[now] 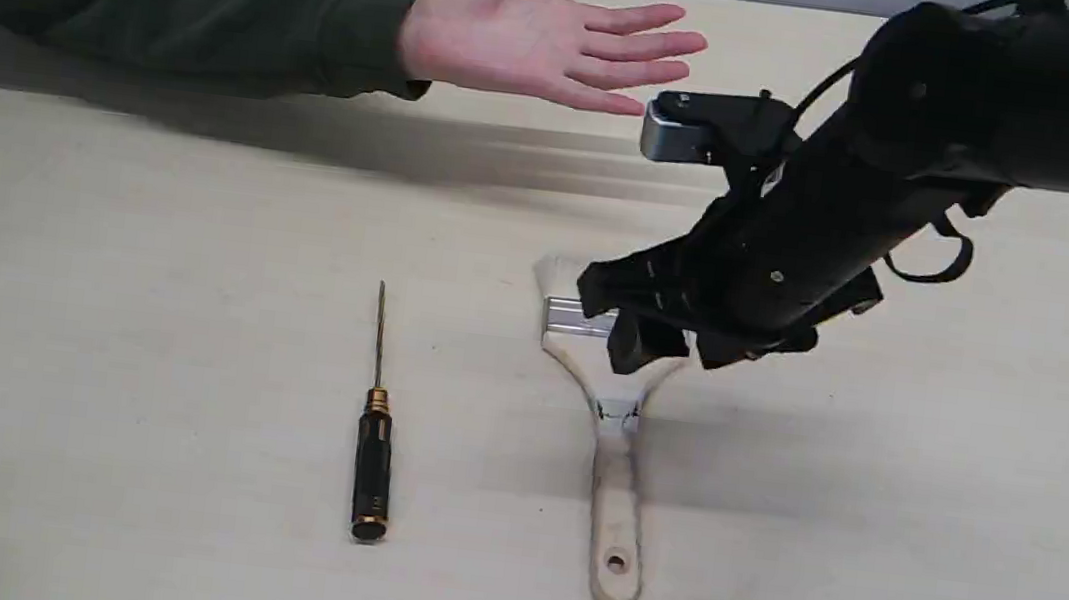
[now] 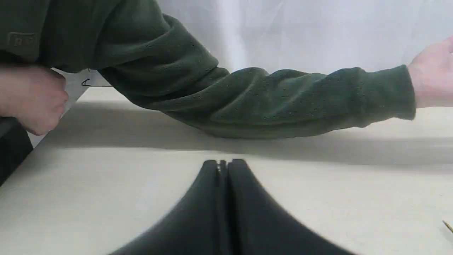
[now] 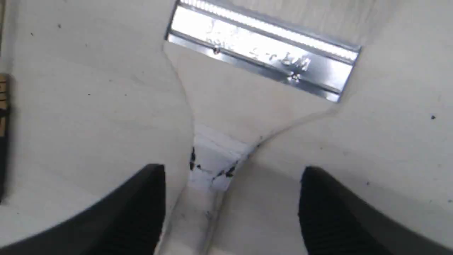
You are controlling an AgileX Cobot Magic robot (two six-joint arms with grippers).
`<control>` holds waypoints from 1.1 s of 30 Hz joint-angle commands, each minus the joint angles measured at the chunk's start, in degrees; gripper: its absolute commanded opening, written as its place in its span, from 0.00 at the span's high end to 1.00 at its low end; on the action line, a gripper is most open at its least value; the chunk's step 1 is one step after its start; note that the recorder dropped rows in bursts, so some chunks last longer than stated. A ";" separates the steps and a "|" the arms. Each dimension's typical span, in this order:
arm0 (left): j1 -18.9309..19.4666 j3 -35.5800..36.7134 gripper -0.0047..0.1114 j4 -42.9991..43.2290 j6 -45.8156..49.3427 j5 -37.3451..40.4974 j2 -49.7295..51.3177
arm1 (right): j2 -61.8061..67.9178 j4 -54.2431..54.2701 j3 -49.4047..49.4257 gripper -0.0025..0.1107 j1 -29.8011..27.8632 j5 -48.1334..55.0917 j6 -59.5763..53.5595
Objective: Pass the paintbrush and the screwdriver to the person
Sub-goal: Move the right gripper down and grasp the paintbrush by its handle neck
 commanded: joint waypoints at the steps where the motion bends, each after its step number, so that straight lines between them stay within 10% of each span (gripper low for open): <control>1: -0.47 0.12 0.96 -0.02 -0.12 -0.43 -0.14 | 1.85 0.34 -0.26 0.46 0.07 0.69 0.18; 22: -0.47 0.12 0.96 -0.25 -0.12 -0.25 -0.14 | 9.24 -0.31 -0.39 0.47 4.68 -2.67 4.73; 33: -0.47 0.12 0.96 -0.25 -0.12 -0.25 -0.14 | 10.69 -9.55 -0.39 0.84 4.68 -1.07 7.79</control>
